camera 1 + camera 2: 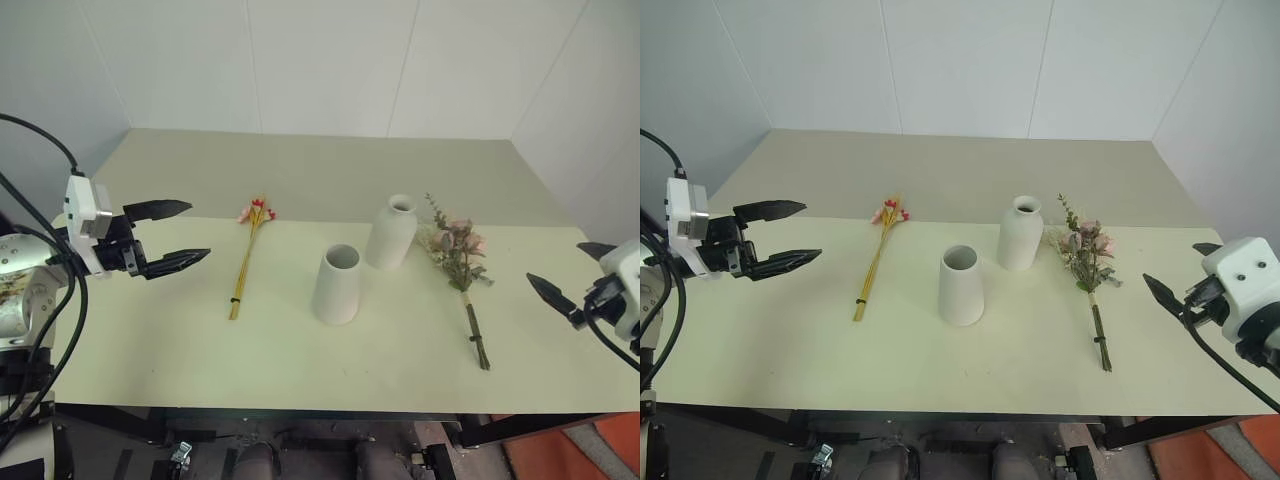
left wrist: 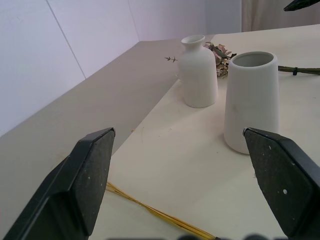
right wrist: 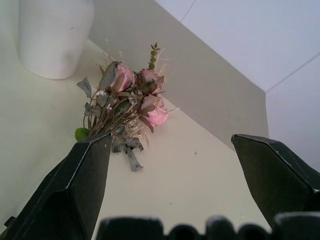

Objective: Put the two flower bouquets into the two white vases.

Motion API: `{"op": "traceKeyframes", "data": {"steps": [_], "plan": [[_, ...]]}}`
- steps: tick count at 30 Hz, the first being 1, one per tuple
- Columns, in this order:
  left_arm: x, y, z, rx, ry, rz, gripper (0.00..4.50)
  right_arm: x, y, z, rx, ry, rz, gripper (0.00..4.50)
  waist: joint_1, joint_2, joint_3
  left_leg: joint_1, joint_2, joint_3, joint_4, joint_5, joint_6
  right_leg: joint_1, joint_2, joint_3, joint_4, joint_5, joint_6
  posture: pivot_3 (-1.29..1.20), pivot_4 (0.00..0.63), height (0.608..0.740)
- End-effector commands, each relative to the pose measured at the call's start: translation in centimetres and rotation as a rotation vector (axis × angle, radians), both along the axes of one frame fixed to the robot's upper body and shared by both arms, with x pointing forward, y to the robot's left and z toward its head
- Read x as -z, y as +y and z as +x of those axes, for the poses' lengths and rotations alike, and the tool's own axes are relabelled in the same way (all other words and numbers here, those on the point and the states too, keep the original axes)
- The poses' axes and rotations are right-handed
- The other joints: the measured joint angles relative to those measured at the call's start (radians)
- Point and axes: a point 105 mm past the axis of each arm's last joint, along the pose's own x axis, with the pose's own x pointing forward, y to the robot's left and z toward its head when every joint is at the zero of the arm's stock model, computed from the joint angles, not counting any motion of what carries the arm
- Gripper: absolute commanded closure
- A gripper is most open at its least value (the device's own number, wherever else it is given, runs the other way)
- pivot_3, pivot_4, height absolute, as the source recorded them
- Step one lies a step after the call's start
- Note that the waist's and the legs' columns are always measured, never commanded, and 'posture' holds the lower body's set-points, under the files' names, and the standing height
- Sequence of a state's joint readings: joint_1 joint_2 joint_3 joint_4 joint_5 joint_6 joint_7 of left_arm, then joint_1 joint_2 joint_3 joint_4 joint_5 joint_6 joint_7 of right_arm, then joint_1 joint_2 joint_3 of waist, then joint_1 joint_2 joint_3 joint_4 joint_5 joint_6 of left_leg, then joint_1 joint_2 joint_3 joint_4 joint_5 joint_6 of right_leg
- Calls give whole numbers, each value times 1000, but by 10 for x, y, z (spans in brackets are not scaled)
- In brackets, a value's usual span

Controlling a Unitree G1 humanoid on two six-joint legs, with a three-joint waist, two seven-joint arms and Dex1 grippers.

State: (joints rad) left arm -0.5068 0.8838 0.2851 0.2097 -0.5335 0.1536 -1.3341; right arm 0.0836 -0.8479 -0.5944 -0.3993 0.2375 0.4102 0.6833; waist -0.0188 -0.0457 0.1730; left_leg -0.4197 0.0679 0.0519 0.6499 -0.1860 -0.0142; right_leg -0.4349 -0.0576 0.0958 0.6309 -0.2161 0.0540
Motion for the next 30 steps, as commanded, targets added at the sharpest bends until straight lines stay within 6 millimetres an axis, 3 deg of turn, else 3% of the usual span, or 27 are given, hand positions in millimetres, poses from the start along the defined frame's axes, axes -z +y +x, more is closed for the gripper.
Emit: {"op": "traceKeyframes", "data": {"steps": [1, 11, 14, 15, 26, 30], "plan": [[-13, 0, -3, -2, -60, 8, 37, -12, 1, -1, -2, -58, -84, 0, 0, 0, 0, 0, 0, 0, 0, 0, 0, 0, 0, 0, 0, 0, 0, 0, 150, 740], [-12, 0, -3, -3, -61, 6, 37, -14, 0, 0, 9, -35, 19, 0, 0, 0, 0, 0, 0, 0, 0, 0, 0, 0, 0, 0, 0, 0, 0, 0, 150, 740], [-12, 0, -3, -2, -60, 6, 37, -16, 1, 0, 13, -87, -108, 0, 4, -1, 0, 5, 7, 16, 0, 0, 0, -7, 2, 10, 1, 1, -10, 0, 150, 740], [-12, 0, -4, -2, -60, 5, 37, -16, 1, 1, 22, -93, -134, 0, 2, -1, -1, 3, 4, 13, -3, 0, 0, -4, 3, 10, 0, 0, -6, 0, 150, 740], [-12, -1, -4, -1, -65, 1, 37, -12, 5, 2, 9, -65, -101, 0, -3, -1, -1, 4, 1, 8, -2, 0, 0, -2, 3, 10, 1, 0, -2, 0, 150, 740], [-19, -13, -5, 70, -75, -27, 37, -15, 36, 11, -71, 87, 44, 0, -13, -1, -1, 5, 1, 8, -2, 0, 0, -1, 3, 10, 1, 0, -3, 0, 150, 740]]}}
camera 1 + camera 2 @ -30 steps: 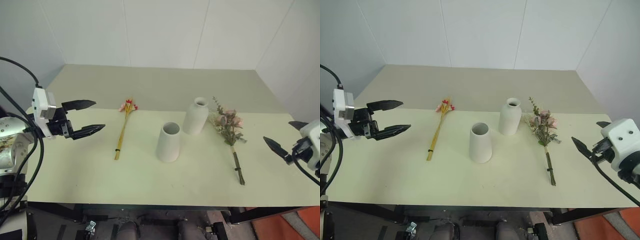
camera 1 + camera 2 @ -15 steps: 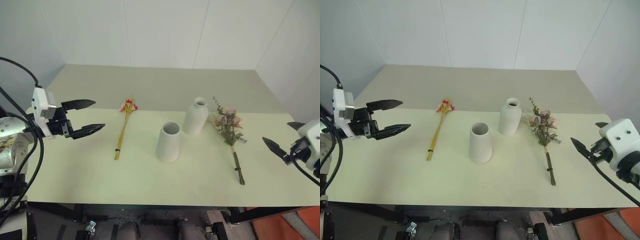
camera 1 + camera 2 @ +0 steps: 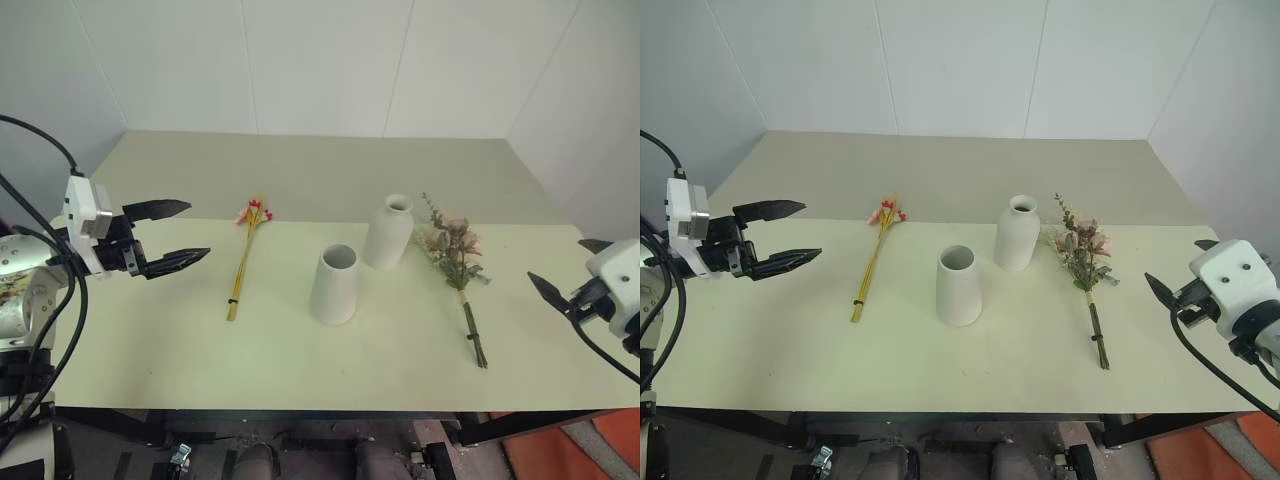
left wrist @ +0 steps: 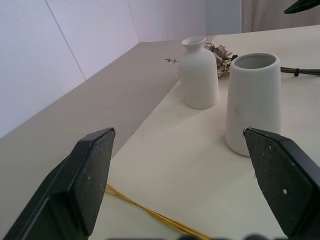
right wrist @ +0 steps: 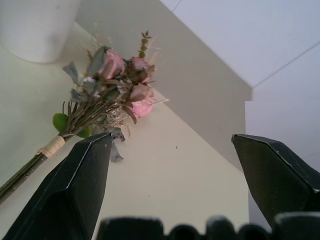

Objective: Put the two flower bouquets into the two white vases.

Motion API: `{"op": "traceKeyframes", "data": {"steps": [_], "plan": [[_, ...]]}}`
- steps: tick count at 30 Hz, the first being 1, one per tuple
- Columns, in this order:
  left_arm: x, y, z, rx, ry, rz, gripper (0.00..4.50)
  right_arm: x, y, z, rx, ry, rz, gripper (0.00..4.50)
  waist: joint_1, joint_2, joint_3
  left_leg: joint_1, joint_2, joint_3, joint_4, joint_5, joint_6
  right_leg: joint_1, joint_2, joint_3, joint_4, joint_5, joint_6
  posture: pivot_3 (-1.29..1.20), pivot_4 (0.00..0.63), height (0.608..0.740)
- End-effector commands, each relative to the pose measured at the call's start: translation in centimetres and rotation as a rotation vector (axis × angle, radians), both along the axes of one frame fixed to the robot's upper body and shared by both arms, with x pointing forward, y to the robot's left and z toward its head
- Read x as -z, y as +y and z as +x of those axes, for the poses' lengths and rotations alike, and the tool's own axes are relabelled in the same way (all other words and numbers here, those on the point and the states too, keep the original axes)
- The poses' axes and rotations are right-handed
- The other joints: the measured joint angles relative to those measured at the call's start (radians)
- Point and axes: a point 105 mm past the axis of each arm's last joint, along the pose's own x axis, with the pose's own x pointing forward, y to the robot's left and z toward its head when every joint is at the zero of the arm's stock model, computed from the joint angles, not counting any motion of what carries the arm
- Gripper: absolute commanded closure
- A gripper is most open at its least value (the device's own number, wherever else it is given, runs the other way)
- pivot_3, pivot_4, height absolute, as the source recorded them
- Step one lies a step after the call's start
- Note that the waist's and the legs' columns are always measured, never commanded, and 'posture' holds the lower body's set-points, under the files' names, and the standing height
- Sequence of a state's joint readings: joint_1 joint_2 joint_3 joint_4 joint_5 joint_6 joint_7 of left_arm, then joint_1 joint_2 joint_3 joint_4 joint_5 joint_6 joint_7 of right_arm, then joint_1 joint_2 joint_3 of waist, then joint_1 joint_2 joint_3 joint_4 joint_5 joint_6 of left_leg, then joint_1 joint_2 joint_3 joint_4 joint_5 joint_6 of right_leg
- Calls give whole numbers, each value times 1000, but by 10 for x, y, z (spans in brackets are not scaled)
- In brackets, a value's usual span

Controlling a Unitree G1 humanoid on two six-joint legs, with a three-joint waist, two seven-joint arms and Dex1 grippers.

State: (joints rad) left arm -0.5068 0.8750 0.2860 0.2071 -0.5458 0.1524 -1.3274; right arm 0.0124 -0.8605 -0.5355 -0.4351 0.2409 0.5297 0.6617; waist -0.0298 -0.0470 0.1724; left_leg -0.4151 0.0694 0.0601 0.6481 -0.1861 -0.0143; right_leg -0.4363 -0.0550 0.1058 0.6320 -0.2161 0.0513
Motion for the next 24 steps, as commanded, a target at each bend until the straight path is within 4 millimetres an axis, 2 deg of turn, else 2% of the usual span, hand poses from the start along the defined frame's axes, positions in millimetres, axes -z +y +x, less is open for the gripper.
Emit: {"op": "traceKeyframes", "data": {"steps": [1, 5, 9, 13, 18, 24], "plan": [[-19, -19, -7, 105, -73, 1, 37, -12, 26, 8, -47, 108, 33, 0, -7, 0, 0, 0, 0, -1, 0, 0, 0, 0, 0, 0, 0, 0, 0, 0, 150, 740], [-25, -38, -6, 193, -91, 25, 37, -9, 24, 29, 74, 309, 177, 0, -14, 0, 0, 0, 0, -2, 2, 0, 0, 1, 0, 0, 0, 1, -1, 0, 150, 740], [-28, -59, -9, 307, -97, 73, 37, 14, 35, 35, 95, 501, 207, 0, -11, 0, 0, -2, -1, -3, 1, 0, 0, 0, 0, -1, -1, 0, -1, 0, 150, 740], [-31, -73, -11, 379, -105, 100, 37, 27, 45, 43, 110, 558, 238, 0, -12, 0, 0, -8, -2, -4, 2, 0, 0, -4, 0, -1, 0, 5, 1, 0, 150, 740], [-26, -80, -6, 397, -89, 119, 37, 39, 53, 54, 111, 592, 247, 0, -16, 0, 0, -8, -1, -5, 4, 0, 1, -3, 0, -3, 0, 3, 5, 0, 150, 740], [-24, -84, -5, 399, -81, 113, 37, 50, 49, 68, 141, 623, 258, 0, -16, 0, 0, -9, -1, -6, 4, 0, 1, -3, 0, -3, 0, 3, 5, 0, 150, 740]]}}
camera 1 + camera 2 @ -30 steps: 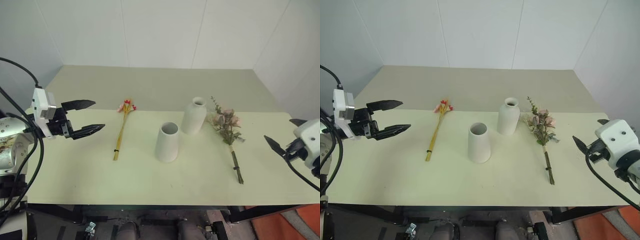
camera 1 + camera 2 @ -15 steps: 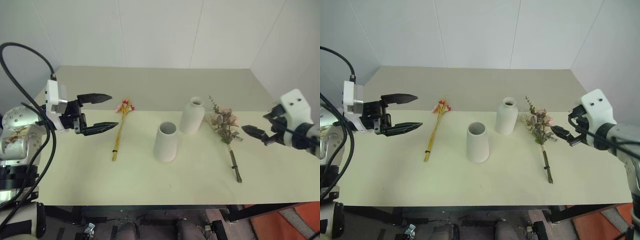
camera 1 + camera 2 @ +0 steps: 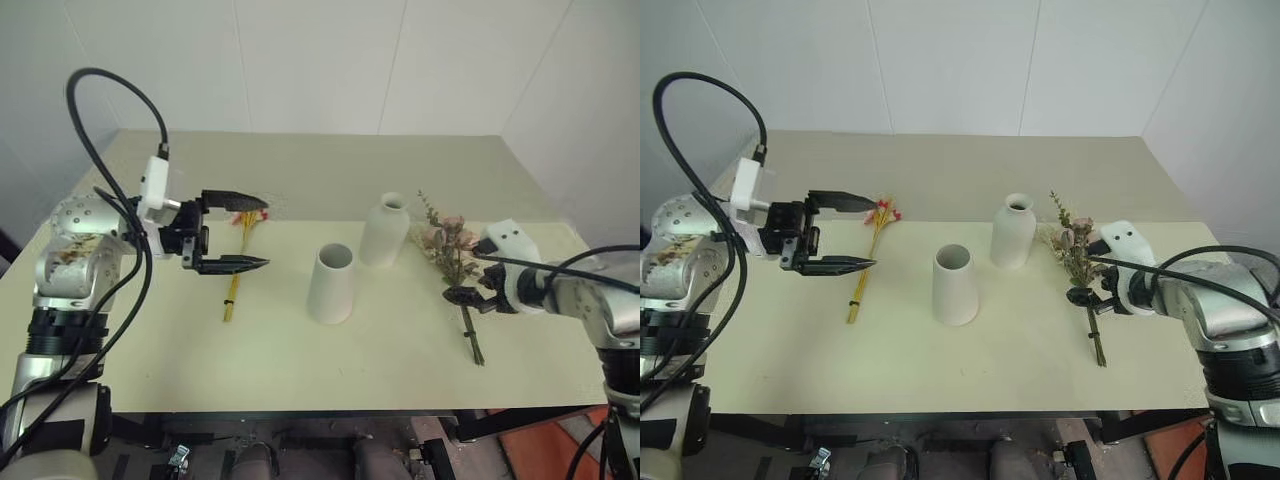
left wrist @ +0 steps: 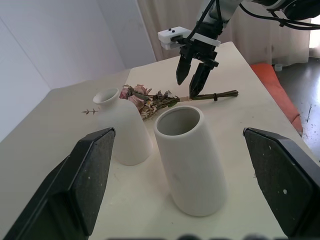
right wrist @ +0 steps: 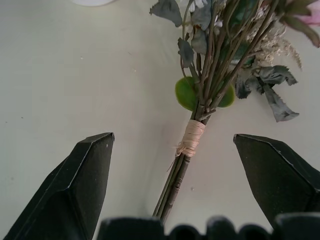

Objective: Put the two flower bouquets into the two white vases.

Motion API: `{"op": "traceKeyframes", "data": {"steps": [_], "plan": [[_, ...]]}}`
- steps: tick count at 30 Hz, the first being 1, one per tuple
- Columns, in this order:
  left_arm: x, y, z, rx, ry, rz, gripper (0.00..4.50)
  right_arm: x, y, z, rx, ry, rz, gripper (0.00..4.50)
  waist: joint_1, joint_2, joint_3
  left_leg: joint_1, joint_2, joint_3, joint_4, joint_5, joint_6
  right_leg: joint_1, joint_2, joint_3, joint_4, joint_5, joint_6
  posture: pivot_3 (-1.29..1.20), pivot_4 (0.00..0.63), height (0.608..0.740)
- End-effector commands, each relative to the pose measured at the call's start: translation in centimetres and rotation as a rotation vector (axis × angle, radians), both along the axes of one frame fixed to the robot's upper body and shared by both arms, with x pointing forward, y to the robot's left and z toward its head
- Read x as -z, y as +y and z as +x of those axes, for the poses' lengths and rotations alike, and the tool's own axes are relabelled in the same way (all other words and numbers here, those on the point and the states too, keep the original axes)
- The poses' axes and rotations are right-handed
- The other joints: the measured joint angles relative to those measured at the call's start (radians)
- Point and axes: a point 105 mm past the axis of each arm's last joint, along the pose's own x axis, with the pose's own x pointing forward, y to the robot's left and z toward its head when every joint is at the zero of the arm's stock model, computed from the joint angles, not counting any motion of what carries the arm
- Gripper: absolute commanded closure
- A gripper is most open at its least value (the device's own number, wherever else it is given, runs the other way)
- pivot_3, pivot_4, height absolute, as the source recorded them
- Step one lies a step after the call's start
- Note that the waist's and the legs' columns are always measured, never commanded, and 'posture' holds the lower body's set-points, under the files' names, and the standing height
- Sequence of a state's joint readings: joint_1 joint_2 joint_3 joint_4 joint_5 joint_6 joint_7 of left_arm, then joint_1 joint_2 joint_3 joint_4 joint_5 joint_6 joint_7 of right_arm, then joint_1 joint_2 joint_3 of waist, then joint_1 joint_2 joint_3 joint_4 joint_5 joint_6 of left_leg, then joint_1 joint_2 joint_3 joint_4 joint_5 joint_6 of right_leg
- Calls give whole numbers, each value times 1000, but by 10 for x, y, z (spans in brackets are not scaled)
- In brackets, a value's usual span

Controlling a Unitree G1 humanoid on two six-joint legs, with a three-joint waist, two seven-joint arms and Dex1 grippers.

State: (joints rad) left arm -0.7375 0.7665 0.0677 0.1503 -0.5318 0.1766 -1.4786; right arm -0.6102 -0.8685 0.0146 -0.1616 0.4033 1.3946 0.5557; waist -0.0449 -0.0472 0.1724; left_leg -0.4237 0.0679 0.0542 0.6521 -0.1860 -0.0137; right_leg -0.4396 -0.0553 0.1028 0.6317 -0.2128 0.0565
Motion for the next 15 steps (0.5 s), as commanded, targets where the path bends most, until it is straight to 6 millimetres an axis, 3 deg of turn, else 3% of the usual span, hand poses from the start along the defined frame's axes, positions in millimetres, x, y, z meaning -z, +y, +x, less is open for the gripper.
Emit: {"op": "traceKeyframes", "data": {"steps": [1, 7, 10, 15], "plan": [[-9, -2, -3, 8, -41, -8, 37, -10, -6, 15, 30, -61, -7, 0, 0, 0, 0, 0, 0, 0, 0, 0, 0, 0, 0, 0, 0, 0, 0, 0, 150, 740], [-9, -5, -5, 9, -43, -15, 37, 7, -14, 33, 78, -26, -17, 0, -1, 0, 0, 0, 0, -1, 0, 0, 0, 0, 0, -1, 0, 0, 0, 0, 150, 740], [-9, -4, -6, 4, -45, -19, 0, 13, -17, 38, 86, -11, -28, 587, 0, 0, 0, 0, 0, -1, 0, 0, 0, 0, 0, -1, 0, 0, 0, 0, 150, 740], [-8, -2, -8, -11, -43, -24, 0, 16, -17, 41, 83, 1, -26, 2384, -1, 0, 0, -1, 0, -1, 0, 0, 0, 0, 0, -1, 0, 1, -1, 0, 150, 740]]}}
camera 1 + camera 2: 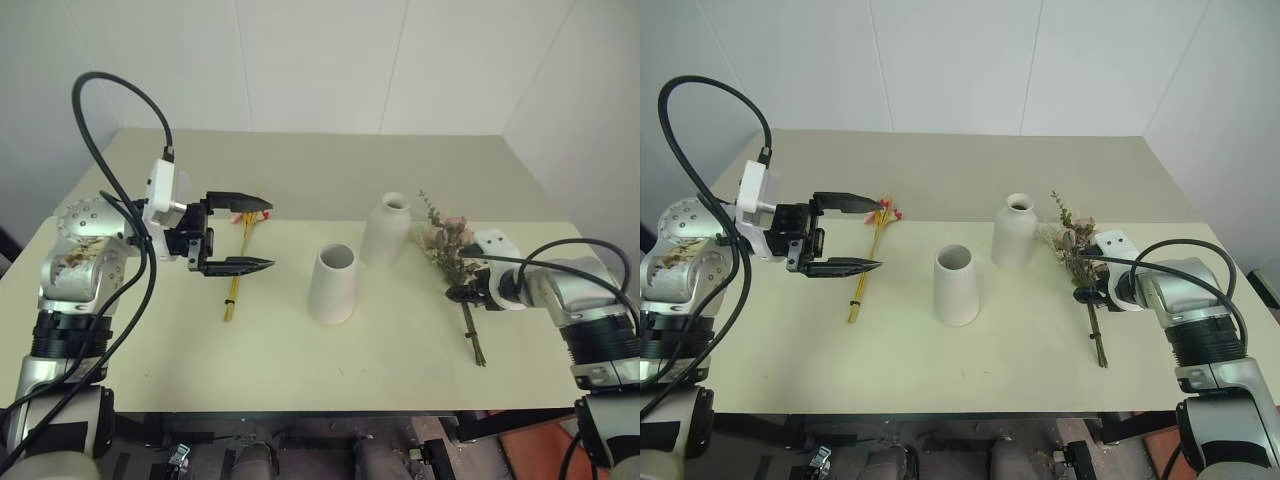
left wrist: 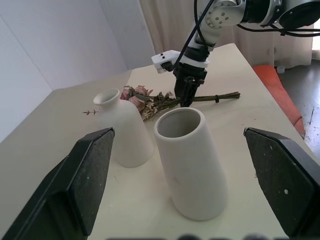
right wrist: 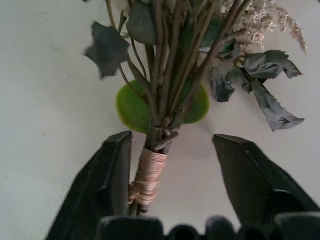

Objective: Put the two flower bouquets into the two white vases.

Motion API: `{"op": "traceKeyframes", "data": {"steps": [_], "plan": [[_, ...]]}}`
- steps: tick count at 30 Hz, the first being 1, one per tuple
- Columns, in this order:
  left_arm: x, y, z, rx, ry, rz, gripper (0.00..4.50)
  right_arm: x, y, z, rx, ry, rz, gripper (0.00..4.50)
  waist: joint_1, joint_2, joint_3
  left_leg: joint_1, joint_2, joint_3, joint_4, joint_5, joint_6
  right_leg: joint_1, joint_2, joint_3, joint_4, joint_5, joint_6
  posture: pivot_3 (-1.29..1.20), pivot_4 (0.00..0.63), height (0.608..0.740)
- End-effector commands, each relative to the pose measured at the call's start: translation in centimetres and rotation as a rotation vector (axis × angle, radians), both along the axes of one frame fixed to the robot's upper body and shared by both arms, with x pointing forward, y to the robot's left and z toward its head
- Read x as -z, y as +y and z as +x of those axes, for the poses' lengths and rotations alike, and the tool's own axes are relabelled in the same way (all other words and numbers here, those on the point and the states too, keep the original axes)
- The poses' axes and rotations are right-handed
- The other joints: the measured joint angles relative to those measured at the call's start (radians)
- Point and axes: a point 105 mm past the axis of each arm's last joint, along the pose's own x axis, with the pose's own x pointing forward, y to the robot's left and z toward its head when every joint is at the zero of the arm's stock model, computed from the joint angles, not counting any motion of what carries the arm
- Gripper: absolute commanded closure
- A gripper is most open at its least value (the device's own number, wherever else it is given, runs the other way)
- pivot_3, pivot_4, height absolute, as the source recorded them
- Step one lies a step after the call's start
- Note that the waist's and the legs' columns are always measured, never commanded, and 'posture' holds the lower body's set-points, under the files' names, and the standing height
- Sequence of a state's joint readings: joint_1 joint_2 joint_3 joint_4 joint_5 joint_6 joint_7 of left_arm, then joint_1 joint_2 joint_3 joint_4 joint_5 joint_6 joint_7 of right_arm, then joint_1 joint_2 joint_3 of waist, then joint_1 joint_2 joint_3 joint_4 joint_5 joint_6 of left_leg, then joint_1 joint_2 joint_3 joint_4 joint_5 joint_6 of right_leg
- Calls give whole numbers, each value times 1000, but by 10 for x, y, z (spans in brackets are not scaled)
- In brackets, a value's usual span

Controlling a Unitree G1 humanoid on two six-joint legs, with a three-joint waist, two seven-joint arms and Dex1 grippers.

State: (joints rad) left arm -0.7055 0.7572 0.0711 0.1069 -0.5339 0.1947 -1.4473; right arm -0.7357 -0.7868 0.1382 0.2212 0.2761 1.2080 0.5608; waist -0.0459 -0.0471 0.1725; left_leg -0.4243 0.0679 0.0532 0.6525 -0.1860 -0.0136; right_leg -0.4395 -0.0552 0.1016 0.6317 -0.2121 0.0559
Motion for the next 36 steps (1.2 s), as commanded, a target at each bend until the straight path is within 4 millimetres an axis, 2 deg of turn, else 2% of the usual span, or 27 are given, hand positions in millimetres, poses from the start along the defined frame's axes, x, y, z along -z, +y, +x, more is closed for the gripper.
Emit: {"op": "traceKeyframes", "data": {"steps": [1, 5, 6, 9, 11, 14, 16, 17, 19, 20, 21, 22, 24, 27, 36], "plan": [[-13, 2, -6, -3, -54, -15, 0, -13, -1, 7, -8, -51, -11, 2730, 0, 0, 0, 0, 0, 0, 0, 0, 0, 0, 0, 0, 0, 0, 0, 0, 150, 740], [-15, 6, -4, -35, -65, -23, 0, -13, -1, 10, 2, -56, -10, 4134, 0, 0, 0, 0, 0, -1, 0, 0, 0, 0, 0, -1, 0, 0, 1, 0, 150, 740], [-16, 8, -3, -45, -69, -25, 0, -14, -3, 12, 16, -65, -15, 4293, -1, 0, 0, 0, 0, -1, 0, 0, 0, 0, 0, -1, 0, 0, 1, 0, 150, 740], [-17, 12, -1, -66, -76, -24, 0, -27, -9, 21, 68, -155, -24, 4293, -1, 0, 0, 0, 0, -1, 0, 0, 0, 0, 0, -1, 0, 0, 1, 0, 150, 740], [-18, 14, -1, -77, -80, -24, 0, -52, -18, 34, 110, -351, -119, 4293, -1, 0, 0, 0, 0, -1, 0, 0, 0, 0, 0, -1, 0, 0, 1, 0, 150, 740], [-20, 17, 0, -93, -86, -37, 0, -113, -27, 51, 207, -786, -312, 4293, -1, 0, 0, 0, 0, -1, 0, 0, 0, 0, 0, -1, 0, -1, 1, 0, 150, 740], [-21, 18, 0, -100, -88, -48, 0, -151, -25, 52, 241, -1041, -411, 4293, -1, 1, 1, -1, 0, -1, 0, 0, 0, -1, 0, -1, 0, -1, 2, 0, 150, 740], [-22, 18, 1, -102, -88, -54, 0, -168, -20, 53, 253, -1121, -365, 4293, -2, 1, 1, -1, 0, -1, 0, 0, 0, -1, 0, -1, 0, -1, 2, 0, 150, 740], [-23, 18, 0, -104, -87, -66, 0, -196, -11, 53, 302, -1249, -177, 4293, -13, 1, 1, -1, 0, -1, -1, 0, 0, -1, 0, -1, 0, 0, 1, 0, 150, 740], [-23, 17, 0, -105, -87, -70, 0, -206, -2, 53, 272, -1294, -52, 4293, -17, 1, 1, 0, 0, -1, -1, 0, 0, 0, 0, -1, 0, 0, 0, 0, 150, 740], [-23, 18, 0, -107, -86, -69, 0, -223, 14, 45, 197, -1386, 168, 4293, -20, 1, 1, 0, 0, -2, -1, 0, 0, 0, 0, -1, 0, 1, -1, 0, 150, 740], [-23, 18, 0, -108, -85, -67, 0, -235, 23, 38, 140, -1453, 313, 4293, -23, 1, 1, 0, 0, -3, -1, 0, 0, 0, 0, -2, 0, 2, -4, 0, 150, 740], [-22, 18, -1, -114, -82, -62, 0, -249, 45, 24, -5, -1533, 517, 4293, -24, 1, 1, 0, 1, -5, -2, 0, 0, 1, 1, -4, 0, 3, -4, 0, 150, 740], [-20, 19, -3, -122, -77, -60, 0, -250, 74, 20, -154, -1529, 614, 4293, -24, 2, 2, 0, 0, -5, -2, 0, 0, 1, 1, -4, 0, 3, -5, 0, 150, 740], [-17, 22, -8, -150, -59, -61, 0, -232, 113, 31, -243, -1417, 699, 4293, -23, 3, 2, 0, 0, -6, -2, 0, 0, 1, 1, -5, 1, 3, -5, 0, 150, 740]]}}
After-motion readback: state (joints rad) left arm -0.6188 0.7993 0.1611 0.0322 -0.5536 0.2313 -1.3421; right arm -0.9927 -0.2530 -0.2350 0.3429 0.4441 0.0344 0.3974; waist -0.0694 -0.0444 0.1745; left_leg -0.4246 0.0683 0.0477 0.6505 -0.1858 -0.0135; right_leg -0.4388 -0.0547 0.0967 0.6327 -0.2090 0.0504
